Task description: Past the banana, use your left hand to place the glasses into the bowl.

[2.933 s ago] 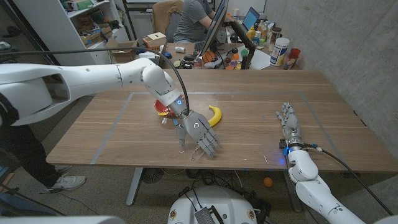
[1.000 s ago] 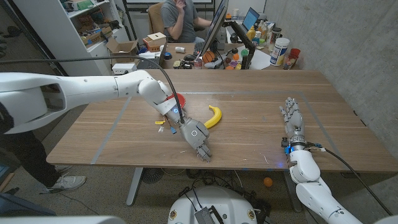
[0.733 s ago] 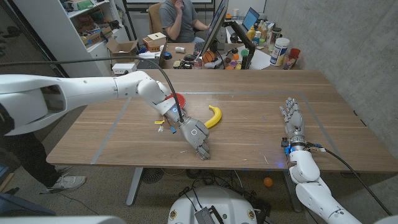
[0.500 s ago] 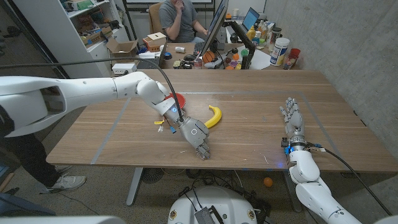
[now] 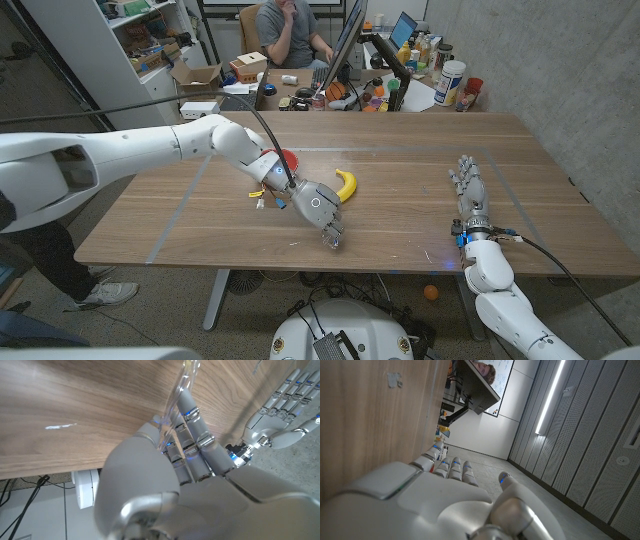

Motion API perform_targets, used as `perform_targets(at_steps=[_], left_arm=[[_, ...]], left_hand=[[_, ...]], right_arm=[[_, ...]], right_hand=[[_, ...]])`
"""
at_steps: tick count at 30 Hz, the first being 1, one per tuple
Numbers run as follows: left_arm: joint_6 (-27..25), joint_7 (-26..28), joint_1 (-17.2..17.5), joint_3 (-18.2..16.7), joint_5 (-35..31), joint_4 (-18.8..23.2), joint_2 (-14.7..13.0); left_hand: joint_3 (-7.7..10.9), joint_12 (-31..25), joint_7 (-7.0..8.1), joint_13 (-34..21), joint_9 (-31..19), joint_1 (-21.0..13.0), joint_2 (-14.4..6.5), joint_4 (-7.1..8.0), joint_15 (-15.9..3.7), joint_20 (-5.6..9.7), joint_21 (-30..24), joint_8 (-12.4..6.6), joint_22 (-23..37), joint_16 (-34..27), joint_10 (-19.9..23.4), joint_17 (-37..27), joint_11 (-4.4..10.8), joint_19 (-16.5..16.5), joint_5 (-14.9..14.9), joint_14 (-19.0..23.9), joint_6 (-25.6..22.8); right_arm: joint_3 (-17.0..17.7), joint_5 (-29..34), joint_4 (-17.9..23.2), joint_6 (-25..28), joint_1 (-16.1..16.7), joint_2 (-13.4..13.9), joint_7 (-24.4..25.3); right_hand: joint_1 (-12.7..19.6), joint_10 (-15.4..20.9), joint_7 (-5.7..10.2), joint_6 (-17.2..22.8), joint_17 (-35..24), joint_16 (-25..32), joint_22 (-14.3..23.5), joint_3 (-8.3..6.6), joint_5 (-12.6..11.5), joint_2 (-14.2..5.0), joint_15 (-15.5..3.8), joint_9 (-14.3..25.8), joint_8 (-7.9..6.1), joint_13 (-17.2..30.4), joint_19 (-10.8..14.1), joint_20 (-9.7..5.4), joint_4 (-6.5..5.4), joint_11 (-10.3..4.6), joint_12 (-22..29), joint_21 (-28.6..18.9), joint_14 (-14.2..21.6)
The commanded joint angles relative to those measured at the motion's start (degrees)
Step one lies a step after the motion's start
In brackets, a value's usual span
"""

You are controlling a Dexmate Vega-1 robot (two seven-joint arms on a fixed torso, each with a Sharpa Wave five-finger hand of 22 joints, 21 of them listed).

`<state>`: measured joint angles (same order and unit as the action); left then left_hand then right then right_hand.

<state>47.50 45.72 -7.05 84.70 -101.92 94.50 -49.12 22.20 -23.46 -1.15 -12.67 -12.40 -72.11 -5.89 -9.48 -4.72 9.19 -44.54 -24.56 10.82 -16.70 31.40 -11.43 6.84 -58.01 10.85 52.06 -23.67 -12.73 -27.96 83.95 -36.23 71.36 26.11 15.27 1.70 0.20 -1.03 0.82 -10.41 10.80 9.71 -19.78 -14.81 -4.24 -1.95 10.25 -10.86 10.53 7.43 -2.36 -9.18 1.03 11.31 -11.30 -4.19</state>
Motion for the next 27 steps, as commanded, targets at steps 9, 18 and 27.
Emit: perform_targets(at_steps=[9,18,27], left_arm=[[-0.2,-7.3,8.6,-13.8,5.5,5.3,-4.4],[-0.1,-13.0,13.3,-19.8,9.2,7.2,-6.3],[-2.0,-15.8,18.1,-25.3,10.6,9.3,-7.9]], left_hand=[[0.42,0.6,-0.53,-0.2,-0.1,-1.0,-0.9,0.38,-9.05,1.09,-1.2,0.4,0.1,0.5,0.2,-0.1,-0.43,-0.3,0.2,3.0,-0.1],[0.45,0.9,-0.78,-0.2,-0.1,-0.7,-1.1,0.76,-8.99,1.03,-1.3,0.7,0.1,1.1,0.1,0.0,-0.96,0.2,0.2,2.6,0.1],[0.52,1.1,-0.7,-0.2,-0.1,-0.5,-1.4,0.95,-8.99,0.99,-1.5,0.82,0.1,1.2,0.2,0.0,-0.98,0.2,0.3,2.7,0.0]], right_arm=[[1.0,2.0,4.8,3.7,2.1,2.1,2.7],[0.8,2.6,5.1,5.3,2.1,2.3,3.4],[0.5,2.5,5.0,6.0,1.5,2.6,2.9]], right_hand=[[0.4,0.2,-0.36,0.1,0.0,0.0,0.2,0.08,-0.4,-3.26,-0.7,0.1,-0.01,0.3,0.0,-2.72,0.36,0.25,-0.1,0.1,0.4],[0.5,0.3,-0.37,0.1,0.1,0.0,0.2,0.07,-0.4,-3.21,-0.58,0.1,-0.01,0.3,-0.1,-2.66,0.42,0.21,-0.1,0.2,0.3],[0.6,0.2,-0.39,0.2,0.1,0.0,0.2,0.02,-0.4,-3.23,-0.58,0.1,-0.01,0.3,-0.3,-2.79,0.47,0.21,-0.1,0.2,0.3]])
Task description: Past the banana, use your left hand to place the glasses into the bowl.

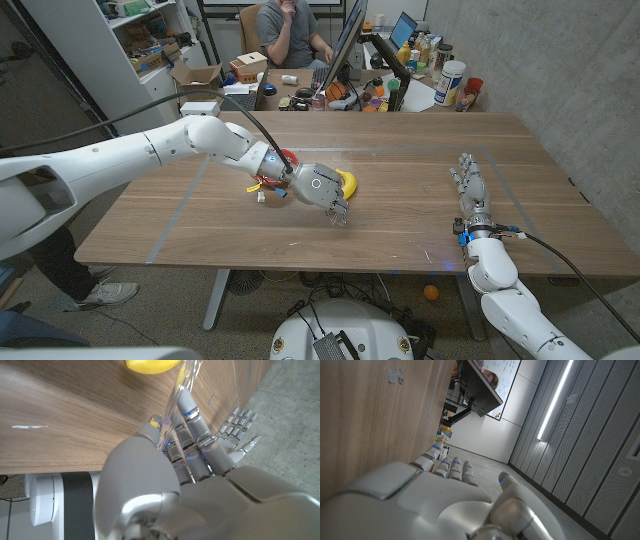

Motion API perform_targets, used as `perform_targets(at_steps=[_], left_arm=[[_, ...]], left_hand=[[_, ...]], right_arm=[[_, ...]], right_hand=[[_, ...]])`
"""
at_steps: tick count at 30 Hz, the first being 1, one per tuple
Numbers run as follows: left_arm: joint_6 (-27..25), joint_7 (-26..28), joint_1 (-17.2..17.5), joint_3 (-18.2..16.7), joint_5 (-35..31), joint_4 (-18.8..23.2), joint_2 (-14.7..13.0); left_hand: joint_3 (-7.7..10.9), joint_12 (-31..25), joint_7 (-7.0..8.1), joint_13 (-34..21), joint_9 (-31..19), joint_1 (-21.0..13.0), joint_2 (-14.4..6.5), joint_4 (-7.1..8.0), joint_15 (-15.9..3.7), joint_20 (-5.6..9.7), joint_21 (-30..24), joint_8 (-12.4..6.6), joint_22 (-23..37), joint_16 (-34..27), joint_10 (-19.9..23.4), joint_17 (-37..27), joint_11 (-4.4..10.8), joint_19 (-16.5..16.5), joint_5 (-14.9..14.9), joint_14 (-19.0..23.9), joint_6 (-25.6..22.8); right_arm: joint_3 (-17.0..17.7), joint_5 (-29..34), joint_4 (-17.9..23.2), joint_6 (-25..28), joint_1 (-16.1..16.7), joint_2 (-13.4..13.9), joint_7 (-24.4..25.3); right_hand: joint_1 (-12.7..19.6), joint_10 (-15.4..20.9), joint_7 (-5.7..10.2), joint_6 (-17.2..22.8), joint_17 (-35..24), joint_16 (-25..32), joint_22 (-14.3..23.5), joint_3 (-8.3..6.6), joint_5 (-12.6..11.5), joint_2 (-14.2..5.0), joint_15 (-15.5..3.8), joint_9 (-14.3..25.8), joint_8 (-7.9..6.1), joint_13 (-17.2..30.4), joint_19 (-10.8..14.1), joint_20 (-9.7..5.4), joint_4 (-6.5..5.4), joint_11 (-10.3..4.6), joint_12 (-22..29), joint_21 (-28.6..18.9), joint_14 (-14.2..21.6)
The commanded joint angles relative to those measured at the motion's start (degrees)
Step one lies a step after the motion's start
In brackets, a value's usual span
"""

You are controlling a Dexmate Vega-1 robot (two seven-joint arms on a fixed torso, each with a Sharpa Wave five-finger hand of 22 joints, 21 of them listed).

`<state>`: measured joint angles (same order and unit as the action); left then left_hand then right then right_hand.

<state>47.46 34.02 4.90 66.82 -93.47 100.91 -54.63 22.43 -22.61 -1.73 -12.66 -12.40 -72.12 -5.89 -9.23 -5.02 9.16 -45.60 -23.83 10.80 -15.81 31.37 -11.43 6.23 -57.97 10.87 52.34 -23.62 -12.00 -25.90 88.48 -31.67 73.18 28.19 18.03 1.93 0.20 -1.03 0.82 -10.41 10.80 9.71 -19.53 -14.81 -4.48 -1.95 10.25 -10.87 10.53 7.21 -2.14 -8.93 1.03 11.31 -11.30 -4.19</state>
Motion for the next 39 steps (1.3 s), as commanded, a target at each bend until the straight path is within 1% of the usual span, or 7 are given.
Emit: perform_targets(at_steps=[1,7,18,24,28,29,39], left_arm=[[-2.3,-4.5,6.7,-8.1,2.4,3.2,-2.6],[-3.5,-5.2,9.4,-11.2,3.5,4.3,-3.6],[-5.2,-7.1,13.5,-15.8,5.8,5.5,-4.9],[-7.2,-9.9,16.6,-19.0,8.0,7.7,-6.4],[-7.8,-11.4,18.2,-20.6,8.9,8.3,-6.9],[-8.5,-13.4,19.0,-21.4,9.7,9.0,-7.3],[-11.9,-15.2,23.9,-25.9,12.6,10.1,-8.8]], left_hand=[[0.3,0.2,-0.17,-0.2,-0.1,-0.5,-1.4,0.73,-8.69,1.02,-0.5,0.08,0.1,0.4,0.2,0.0,-0.27,0.2,0.3,2.5,-0.2],[0.38,0.3,-0.24,-0.2,-0.1,-0.3,-1.6,0.86,-8.7,1.02,-0.7,0.08,0.1,0.6,0.6,0.0,0.05,0.3,0.3,2.6,-0.6],[0.53,0.4,-0.37,-0.2,-0.1,-0.3,-1.8,0.87,-8.7,1.08,-0.8,0.19,0.1,0.8,1.0,0.0,-0.19,0.5,0.3,2.7,-0.8],[0.73,0.3,-0.58,-0.2,-0.1,-0.2,-2.3,1.08,-8.62,1.05,-1.1,0.19,0.1,0.8,1.4,0.0,-0.44,0.4,0.4,3.1,-1.2],[0.86,0.4,-0.63,-0.2,-0.1,-0.1,-2.5,1.25,-8.6,1.05,-1.2,0.27,0.1,0.9,1.5,0.0,-0.05,0.5,0.4,3.1,-1.3],[0.89,0.4,-0.55,-0.2,-0.1,0.0,-2.6,1.28,-8.59,1.04,-1.2,0.24,0.1,0.9,1.5,0.0,-0.05,0.5,0.4,3.2,-1.4],[1.14,0.5,-0.43,-0.3,-0.1,0.5,-2.9,1.66,-8.6,1.07,-1.5,0.32,0.0,1.3,2.0,0.1,0.03,0.5,0.4,3.2,-2.0]], right_arm=[[-0.3,0.4,0.6,1.7,-0.3,0.7,0.1],[-0.3,0.5,1.4,2.3,-0.4,1.1,0.1],[0.0,1.0,3.4,3.4,0.3,2.0,0.6],[-0.1,1.3,4.0,3.6,0.5,2.1,0.6],[-0.2,1.4,4.1,3.6,0.3,2.1,0.5],[-0.4,1.2,4.0,3.6,0.1,2.1,0.2],[-0.9,1.0,3.8,4.1,-0.7,2.4,-0.7]], right_hand=[[0.3,0.2,-0.41,0.2,0.1,0.0,0.2,-0.22,-0.4,-3.0,-0.59,0.1,-0.01,0.3,-0.1,-2.98,0.22,0.19,-0.1,0.2,0.3],[0.3,0.3,-0.44,0.2,0.1,0.0,0.2,-0.23,-0.4,-3.0,-0.59,0.1,0.0,0.3,-0.1,-3.07,0.23,0.23,-0.1,0.2,0.3],[0.4,0.3,-0.42,0.2,0.1,-0.1,0.2,-0.25,-0.4,-3.01,-0.55,0.1,0.01,0.3,-0.2,-3.1,0.24,0.25,-0.1,0.2,0.4],[0.4,0.3,-0.41,0.2,0.1,0.0,0.2,-0.27,-0.4,-3.04,-0.65,0.1,0.02,0.3,-0.2,-3.16,0.22,0.22,-0.1,0.2,0.4],[0.4,0.3,-0.37,0.2,0.1,0.0,0.2,-0.28,-0.4,-3.06,-0.6,0.1,0.02,0.3,-0.2,-3.18,0.22,0.16,-0.1,0.2,0.4],[0.4,0.3,-0.38,0.2,0.1,0.0,0.2,-0.28,-0.4,-3.06,-0.62,0.1,0.02,0.3,-0.2,-3.17,0.22,0.16,-0.1,0.2,0.5],[0.4,0.3,-0.42,0.2,0.0,0.0,0.2,-0.3,-0.4,-3.09,-0.62,0.1,0.03,0.3,-0.3,-3.21,0.21,0.21,-0.1,0.2,0.4]])
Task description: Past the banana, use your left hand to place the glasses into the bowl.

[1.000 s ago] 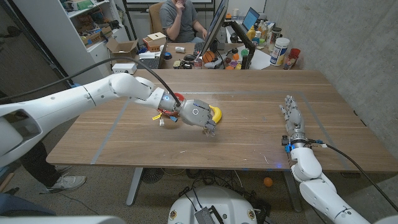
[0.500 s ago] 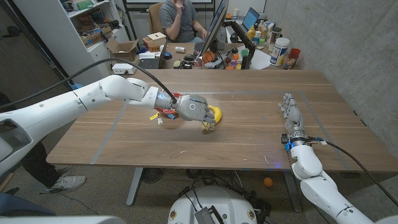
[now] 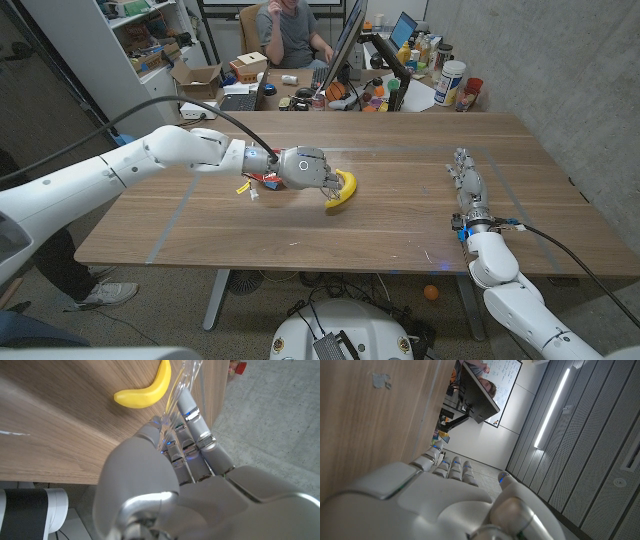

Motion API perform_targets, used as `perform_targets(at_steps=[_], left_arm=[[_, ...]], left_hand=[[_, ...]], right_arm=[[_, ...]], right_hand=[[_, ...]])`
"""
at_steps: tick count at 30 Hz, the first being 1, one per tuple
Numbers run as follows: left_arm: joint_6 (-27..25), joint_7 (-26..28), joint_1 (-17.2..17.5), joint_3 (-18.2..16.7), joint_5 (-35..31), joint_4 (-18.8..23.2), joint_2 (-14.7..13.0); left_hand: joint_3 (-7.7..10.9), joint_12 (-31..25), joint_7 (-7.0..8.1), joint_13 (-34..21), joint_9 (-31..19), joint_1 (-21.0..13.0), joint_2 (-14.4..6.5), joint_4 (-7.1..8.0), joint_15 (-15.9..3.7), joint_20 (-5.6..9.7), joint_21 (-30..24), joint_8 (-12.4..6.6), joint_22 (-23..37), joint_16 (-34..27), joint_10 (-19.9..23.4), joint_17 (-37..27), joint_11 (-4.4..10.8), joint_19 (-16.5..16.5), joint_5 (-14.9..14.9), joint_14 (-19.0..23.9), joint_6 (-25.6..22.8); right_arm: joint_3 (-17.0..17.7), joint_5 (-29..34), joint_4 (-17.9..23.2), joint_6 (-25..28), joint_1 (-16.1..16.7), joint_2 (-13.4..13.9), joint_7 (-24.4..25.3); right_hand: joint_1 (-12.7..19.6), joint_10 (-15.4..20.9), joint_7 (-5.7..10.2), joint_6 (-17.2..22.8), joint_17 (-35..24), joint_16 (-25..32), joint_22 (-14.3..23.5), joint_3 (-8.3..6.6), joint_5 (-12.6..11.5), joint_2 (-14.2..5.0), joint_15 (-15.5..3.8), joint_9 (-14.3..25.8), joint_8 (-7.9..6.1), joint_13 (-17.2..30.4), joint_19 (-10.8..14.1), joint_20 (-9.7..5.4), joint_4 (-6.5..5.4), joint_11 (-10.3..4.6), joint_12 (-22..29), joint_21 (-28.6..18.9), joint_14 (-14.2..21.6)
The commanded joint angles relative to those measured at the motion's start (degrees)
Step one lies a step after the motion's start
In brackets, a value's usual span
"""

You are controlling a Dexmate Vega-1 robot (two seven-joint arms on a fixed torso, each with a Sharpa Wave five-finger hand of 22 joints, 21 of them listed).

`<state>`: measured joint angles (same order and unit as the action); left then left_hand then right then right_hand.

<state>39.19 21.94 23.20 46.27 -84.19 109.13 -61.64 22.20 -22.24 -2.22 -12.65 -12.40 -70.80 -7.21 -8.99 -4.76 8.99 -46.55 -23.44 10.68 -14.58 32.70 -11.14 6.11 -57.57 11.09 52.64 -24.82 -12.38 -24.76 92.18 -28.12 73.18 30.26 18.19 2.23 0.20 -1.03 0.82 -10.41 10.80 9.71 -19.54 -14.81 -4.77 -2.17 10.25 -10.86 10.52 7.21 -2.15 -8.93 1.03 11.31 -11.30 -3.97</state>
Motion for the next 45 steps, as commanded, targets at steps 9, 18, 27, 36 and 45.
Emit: perform_targets(at_steps=[9,18,27,36,45], left_arm=[[-3.3,-3.3,6.3,-7.4,5.4,-0.4,-1.9],[-4.0,-5.7,7.7,-9.3,7.2,-0.4,-3.0],[-7.7,-7.3,10.4,-11.1,7.2,0.6,-4.0],[-10.6,-8.0,12.3,-13.0,8.5,0.4,-4.8],[-12.2,-8.4,12.9,-13.7,9.0,0.0,-5.0]], left_hand=[[1.56,0.1,0.11,-0.3,-0.1,-0.5,-1.6,1.51,-8.89,1.28,-0.9,-0.15,0.2,0.2,1.4,-0.1,0.43,-0.1,0.2,3.4,-1.6],[1.61,0.1,0.54,-0.3,-0.1,-0.3,-1.3,1.41,-8.94,1.42,-0.9,-0.14,0.1,0.6,1.9,0.0,0.6,0.4,0.2,3.1,-2.2],[1.73,0.3,0.62,-0.2,-0.1,0.0,-1.3,1.51,-8.86,1.48,-0.9,0.11,0.1,0.9,1.9,0.0,0.66,0.9,0.2,3.1,-2.1],[1.92,0.5,0.45,-0.2,-0.1,0.4,-1.4,1.72,-8.86,1.34,-0.9,0.23,0.0,1.3,2.1,0.0,0.84,1.3,0.2,2.7,-2.5],[2.19,0.3,0.15,-0.2,-0.1,0.8,-1.6,1.81,-8.94,1.26,-1.1,0.14,0.0,1.5,3.4,0.0,1.04,1.6,0.2,2.7,-3.6]], right_arm=[[-0.9,0.0,0.4,1.2,-1.1,0.5,-0.9],[-0.9,0.1,0.8,1.6,-0.8,0.8,-0.8],[-1.5,0.1,0.9,2.0,-1.3,0.9,-1.3],[-1.8,0.1,1.1,2.4,-1.6,1.1,-1.5],[-2.3,0.3,0.6,2.3,-2.0,1.0,-1.8]], right_hand=[[0.1,0.4,-0.38,0.2,0.0,0.0,0.2,-0.3,-0.4,-2.81,-0.37,0.1,0.03,0.3,-0.3,-3.22,0.2,0.18,-0.1,0.2,0.2],[0.1,0.3,-0.38,0.3,0.0,-0.1,0.2,-0.31,-0.4,-2.81,-0.34,0.1,0.03,0.3,-0.3,-3.25,0.19,0.23,-0.2,0.2,0.2],[0.1,0.3,-0.39,0.3,0.0,0.0,0.2,-0.31,-0.4,-2.8,-0.33,0.1,0.03,0.3,-0.3,-3.3,0.18,0.19,-0.2,0.2,0.3],[0.1,0.3,-0.42,0.3,0.0,-0.1,0.2,-0.3,-0.4,-2.8,-0.36,0.1,0.03,0.3,-0.6,-3.42,0.16,0.2,-0.2,0.3,0.2],[0.1,0.3,-0.39,0.3,0.0,-0.1,0.2,-0.31,-0.4,-2.81,-0.32,0.1,0.05,0.3,-0.7,-3.41,0.16,0.26,-0.2,0.3,0.1]])
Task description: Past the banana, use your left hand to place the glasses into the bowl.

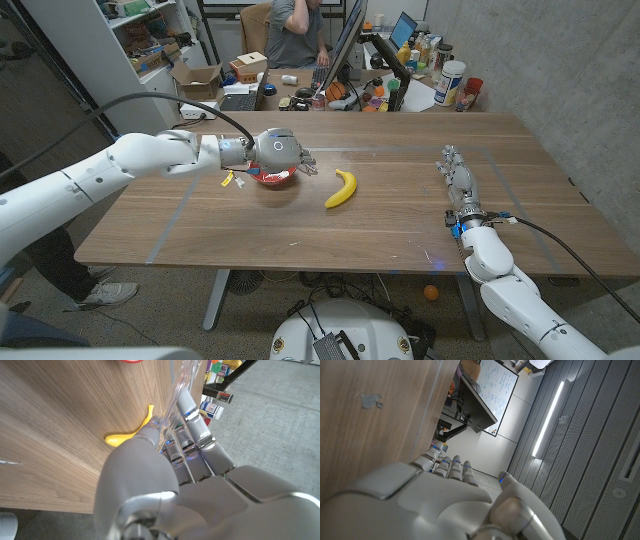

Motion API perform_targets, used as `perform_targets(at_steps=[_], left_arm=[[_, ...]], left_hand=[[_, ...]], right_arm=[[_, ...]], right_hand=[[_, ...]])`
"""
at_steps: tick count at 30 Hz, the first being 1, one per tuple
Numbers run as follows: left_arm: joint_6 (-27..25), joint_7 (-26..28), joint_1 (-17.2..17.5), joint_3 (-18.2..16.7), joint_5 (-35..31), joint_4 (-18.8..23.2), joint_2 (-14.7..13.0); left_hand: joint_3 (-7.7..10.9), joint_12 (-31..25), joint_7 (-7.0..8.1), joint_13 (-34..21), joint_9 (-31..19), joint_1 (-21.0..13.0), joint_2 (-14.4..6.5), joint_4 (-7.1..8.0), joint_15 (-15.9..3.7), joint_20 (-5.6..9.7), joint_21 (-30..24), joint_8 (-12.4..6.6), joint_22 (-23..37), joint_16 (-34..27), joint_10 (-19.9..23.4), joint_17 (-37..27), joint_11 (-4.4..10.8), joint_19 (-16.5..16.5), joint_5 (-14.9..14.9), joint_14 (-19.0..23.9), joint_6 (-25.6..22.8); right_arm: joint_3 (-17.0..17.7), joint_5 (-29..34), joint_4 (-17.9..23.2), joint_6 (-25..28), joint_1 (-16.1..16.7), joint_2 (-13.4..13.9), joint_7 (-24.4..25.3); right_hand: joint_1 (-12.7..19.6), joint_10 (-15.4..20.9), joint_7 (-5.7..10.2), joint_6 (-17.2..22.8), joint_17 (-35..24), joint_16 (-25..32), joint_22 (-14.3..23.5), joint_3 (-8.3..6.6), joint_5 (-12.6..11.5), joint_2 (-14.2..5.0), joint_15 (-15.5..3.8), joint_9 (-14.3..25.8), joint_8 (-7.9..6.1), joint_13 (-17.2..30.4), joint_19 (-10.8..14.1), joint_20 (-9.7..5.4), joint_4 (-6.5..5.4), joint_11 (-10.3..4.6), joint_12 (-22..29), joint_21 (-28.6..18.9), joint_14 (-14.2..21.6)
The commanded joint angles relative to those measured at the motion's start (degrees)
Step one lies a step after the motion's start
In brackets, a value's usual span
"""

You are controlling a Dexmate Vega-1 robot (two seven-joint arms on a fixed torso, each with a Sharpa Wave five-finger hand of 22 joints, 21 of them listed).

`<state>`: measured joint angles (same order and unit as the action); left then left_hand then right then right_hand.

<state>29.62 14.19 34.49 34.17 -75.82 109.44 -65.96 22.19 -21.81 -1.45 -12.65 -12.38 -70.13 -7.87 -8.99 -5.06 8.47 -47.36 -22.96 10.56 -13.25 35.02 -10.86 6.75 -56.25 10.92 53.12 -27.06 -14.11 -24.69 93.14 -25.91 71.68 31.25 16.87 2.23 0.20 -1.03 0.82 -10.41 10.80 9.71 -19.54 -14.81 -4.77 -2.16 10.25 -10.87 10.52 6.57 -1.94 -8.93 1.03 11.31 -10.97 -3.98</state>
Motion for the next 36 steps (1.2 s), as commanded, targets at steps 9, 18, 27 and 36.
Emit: perform_targets(at_steps=[9,18,27,36], left_arm=[[-3.8,-2.6,2.3,-2.3,1.8,-0.1,-1.1],[-5.2,-5.2,3.1,-3.3,3.5,-0.1,-1.5],[-6.4,-6.8,3.0,-3.4,3.7,-1.2,-1.3],[-6.0,-6.1,1.9,-2.8,3.1,-2.6,-1.1]], left_hand=[[2.41,-0.2,-0.58,-0.4,-0.2,0.2,-1.1,1.77,-8.66,1.83,-0.5,-0.27,0.1,0.2,1.6,-0.4,0.08,0.4,0.4,2.5,-1.9],[2.62,-0.2,-0.66,-0.5,-0.2,0.4,-1.3,1.8,-8.66,1.85,-0.7,-0.26,0.2,-0.1,2.0,-0.5,0.38,0.4,0.4,3.3,-2.5],[2.77,-0.2,-0.71,-0.5,-0.2,0.4,-1.2,1.74,-8.66,1.87,-0.9,-0.05,0.2,-0.1,2.2,-0.5,0.16,0.4,0.4,3.6,-2.5],[2.92,-0.2,-0.6,-0.6,-0.2,0.6,-1.1,1.65,-8.68,1.83,-1.1,0.08,0.2,0.1,2.7,-0.4,0.42,0.5,0.4,3.6,-2.9]], right_arm=[[-1.1,0.3,-0.7,0.3,-1.1,0.1,-0.7],[-1.3,0.2,-0.9,0.2,-1.6,0.1,-1.0],[-1.6,0.2,-1.3,-0.2,-1.7,0.0,-1.2],[-1.5,0.2,-1.3,-0.4,-1.6,0.0,-1.2]], right_hand=[[0.1,0.3,-0.44,0.2,0.0,-0.1,0.2,-0.33,-0.4,-2.82,-0.43,0.1,0.07,0.3,-0.3,-3.75,0.17,0.28,-0.2,0.0,0.1],[0.1,0.3,-0.42,0.2,0.0,-0.1,0.2,-0.34,-0.4,-2.83,-0.45,0.1,0.07,0.3,-0.4,-3.83,0.18,0.26,-0.2,0.0,0.1],[0.1,0.4,-0.44,0.2,0.0,-0.1,0.2,-0.36,-0.4,-2.84,-0.42,0.1,0.08,0.3,-0.4,-3.85,0.18,0.28,-0.2,0.0,0.0],[0.1,0.2,-0.4,0.2,0.0,-0.1,0.2,-0.37,-0.4,-2.83,-0.48,0.1,0.07,0.3,-0.5,-3.89,0.19,0.25,-0.2,0.0,0.0]])
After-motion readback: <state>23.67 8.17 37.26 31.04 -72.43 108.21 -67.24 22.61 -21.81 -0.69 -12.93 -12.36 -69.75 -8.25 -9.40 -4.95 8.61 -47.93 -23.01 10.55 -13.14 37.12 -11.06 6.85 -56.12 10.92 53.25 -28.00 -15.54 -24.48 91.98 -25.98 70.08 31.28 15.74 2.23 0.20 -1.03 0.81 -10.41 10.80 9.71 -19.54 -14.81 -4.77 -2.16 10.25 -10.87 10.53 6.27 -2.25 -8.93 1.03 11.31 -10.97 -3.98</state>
